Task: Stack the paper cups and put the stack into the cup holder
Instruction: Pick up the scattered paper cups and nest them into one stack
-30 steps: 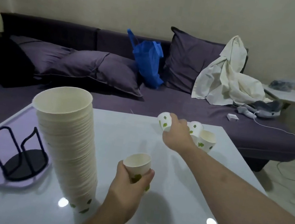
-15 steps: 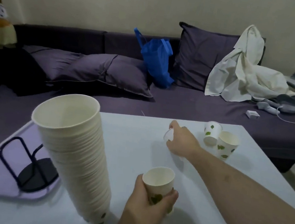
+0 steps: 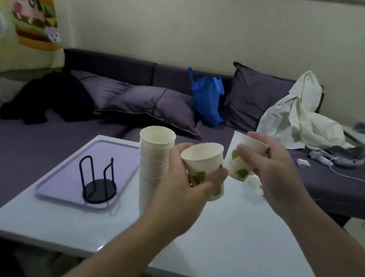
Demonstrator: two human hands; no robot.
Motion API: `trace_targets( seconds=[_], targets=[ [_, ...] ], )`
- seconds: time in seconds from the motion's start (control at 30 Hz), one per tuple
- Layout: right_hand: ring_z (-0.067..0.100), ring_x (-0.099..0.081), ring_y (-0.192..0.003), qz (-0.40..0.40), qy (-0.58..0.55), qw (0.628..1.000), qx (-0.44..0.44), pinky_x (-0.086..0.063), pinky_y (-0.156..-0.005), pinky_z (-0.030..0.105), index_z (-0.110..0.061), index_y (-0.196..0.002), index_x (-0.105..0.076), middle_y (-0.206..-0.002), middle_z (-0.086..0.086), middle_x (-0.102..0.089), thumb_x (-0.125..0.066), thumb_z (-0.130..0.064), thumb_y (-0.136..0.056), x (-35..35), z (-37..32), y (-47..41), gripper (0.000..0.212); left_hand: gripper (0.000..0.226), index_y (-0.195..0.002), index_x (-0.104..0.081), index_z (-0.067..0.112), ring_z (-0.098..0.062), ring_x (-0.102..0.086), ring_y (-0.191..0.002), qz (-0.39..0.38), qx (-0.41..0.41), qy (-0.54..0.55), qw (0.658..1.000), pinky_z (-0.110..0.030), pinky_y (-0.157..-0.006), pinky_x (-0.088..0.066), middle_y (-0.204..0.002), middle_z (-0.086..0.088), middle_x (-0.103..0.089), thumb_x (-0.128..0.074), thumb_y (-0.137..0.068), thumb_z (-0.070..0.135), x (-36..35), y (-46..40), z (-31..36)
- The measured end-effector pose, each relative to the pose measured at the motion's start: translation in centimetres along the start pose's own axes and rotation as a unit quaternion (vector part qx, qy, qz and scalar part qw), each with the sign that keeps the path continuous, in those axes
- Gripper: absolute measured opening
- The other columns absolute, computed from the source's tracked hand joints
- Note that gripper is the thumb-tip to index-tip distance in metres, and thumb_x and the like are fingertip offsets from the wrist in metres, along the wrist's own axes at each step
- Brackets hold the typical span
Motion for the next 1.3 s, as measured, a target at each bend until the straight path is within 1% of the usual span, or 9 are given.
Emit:
trace_targets(
  seconds=[0.13,0.27,0.37,0.47,0.67,0.83,1.03,1.2,1.3],
  targets=[
    [0.021,-0.07,-0.108,0.002,-0.005,0.999,0.046,-0.056,-0.088,0.035,-0.019,-0.138,-0.063,-0.12,0.005,-0.072,-0.082,-0.036,-0.085,-1.3,-4.9,0.9,0.059,0.057,-0.133,-0.052,0.032,-0.002,-0.071,-0.096,0.063,-0.103,0.011,0.993,-0.014,-0.072,-0.057,-0.112,0.009,-0.07,-0.083,-0.086,0.038,5.0,-1.5,7.1],
    [0.011,-0.07,-0.1,-0.007,0.003,0.998,0.066,-0.056,-0.083,0.026,-0.02,-0.142,-0.06,-0.116,-0.004,-0.069,-0.075,-0.025,-0.096,-2.9,-6.2,1.4,0.048,0.056,-0.131,-0.057,0.028,-0.004,-0.072,-0.095,0.118,-0.129,-0.024,0.984,-0.019,-0.074,-0.06,-0.112,0.007,-0.072,-0.088,-0.084,0.033,9.2,-4.2,9.6],
    [0.001,-0.07,-0.094,-0.007,0.012,0.997,0.075,-0.056,-0.073,0.017,-0.021,-0.144,-0.059,-0.117,-0.009,-0.068,-0.074,-0.024,-0.097,-4.0,-6.4,1.1,0.05,0.054,-0.127,-0.059,0.031,-0.007,-0.072,-0.099,0.107,-0.107,-0.086,0.985,-0.025,-0.083,-0.062,-0.11,0.01,-0.073,-0.089,-0.082,0.031,10.4,-5.8,7.8],
    [-0.001,-0.07,-0.095,-0.008,0.011,0.996,0.086,-0.056,-0.075,0.016,-0.02,-0.147,-0.057,-0.12,-0.006,-0.069,-0.076,-0.024,-0.096,-5.0,-6.8,0.4,0.054,0.056,-0.126,-0.059,0.034,-0.009,-0.07,-0.105,0.083,-0.066,-0.145,0.984,-0.034,-0.09,-0.061,-0.112,0.013,-0.072,-0.091,-0.08,0.037,10.9,-6.6,4.4],
    [0.004,-0.067,-0.104,-0.03,0.031,0.99,0.132,-0.052,-0.071,0.009,-0.018,-0.15,-0.054,-0.128,-0.002,-0.067,-0.075,-0.023,-0.097,-9.1,-8.6,-1.8,0.057,0.068,-0.129,-0.056,0.034,0.0,-0.064,-0.107,0.046,-0.02,-0.177,0.983,-0.021,-0.077,-0.051,-0.116,0.018,-0.068,-0.091,-0.074,0.049,10.9,-6.4,0.7],
    [0.015,-0.059,-0.124,-0.081,0.112,0.976,0.169,-0.052,-0.093,0.021,-0.017,-0.155,-0.046,-0.143,0.002,-0.055,-0.075,-0.029,-0.095,-14.3,-8.7,-2.9,0.067,0.056,-0.123,-0.059,0.035,0.003,-0.066,-0.105,0.041,-0.024,-0.176,0.983,-0.023,-0.08,-0.055,-0.113,0.021,-0.07,-0.089,-0.078,0.044,11.1,-6.0,-0.2],
    [0.015,-0.055,-0.125,-0.148,0.204,0.952,0.175,-0.051,-0.1,0.027,-0.017,-0.155,-0.045,-0.143,-0.001,-0.05,-0.075,-0.029,-0.097,-17.4,-5.5,-2.1,0.066,0.059,-0.125,-0.057,0.033,0.003,-0.068,-0.1,0.037,-0.025,-0.178,0.983,-0.027,-0.083,-0.059,-0.111,0.017,-0.072,-0.089,-0.077,0.046,11.2,-5.9,-0.3],
    [0.01,-0.042,-0.144,-0.207,0.27,0.927,0.161,-0.038,-0.117,0.034,-0.021,-0.161,-0.041,-0.161,-0.007,-0.042,-0.053,-0.047,-0.106,-17.8,-2.7,-0.9,0.062,0.053,-0.128,-0.057,0.032,0.004,-0.063,-0.106,0.041,-0.031,-0.182,0.982,-0.021,-0.081,-0.052,-0.114,0.019,-0.069,-0.087,-0.084,0.034,11.5,-5.6,-0.5],
    [0.009,-0.042,-0.144,-0.208,0.275,0.925,0.161,-0.038,-0.118,0.036,-0.026,-0.161,-0.04,-0.162,-0.01,-0.04,-0.046,-0.051,-0.107,-17.7,-2.1,-0.7,0.06,0.053,-0.128,-0.058,0.032,0.003,-0.063,-0.107,0.05,-0.03,-0.178,0.982,-0.021,-0.083,-0.052,-0.115,0.019,-0.069,-0.087,-0.084,0.033,11.5,-5.4,-0.6]
  ],
)
Point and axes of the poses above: each hand's wrist, its own y-axis away from the middle knuckle, its own x-axis out of the back of the hand, z = x × y, the point moved 7 cm from there along -y, towards the middle knuckle
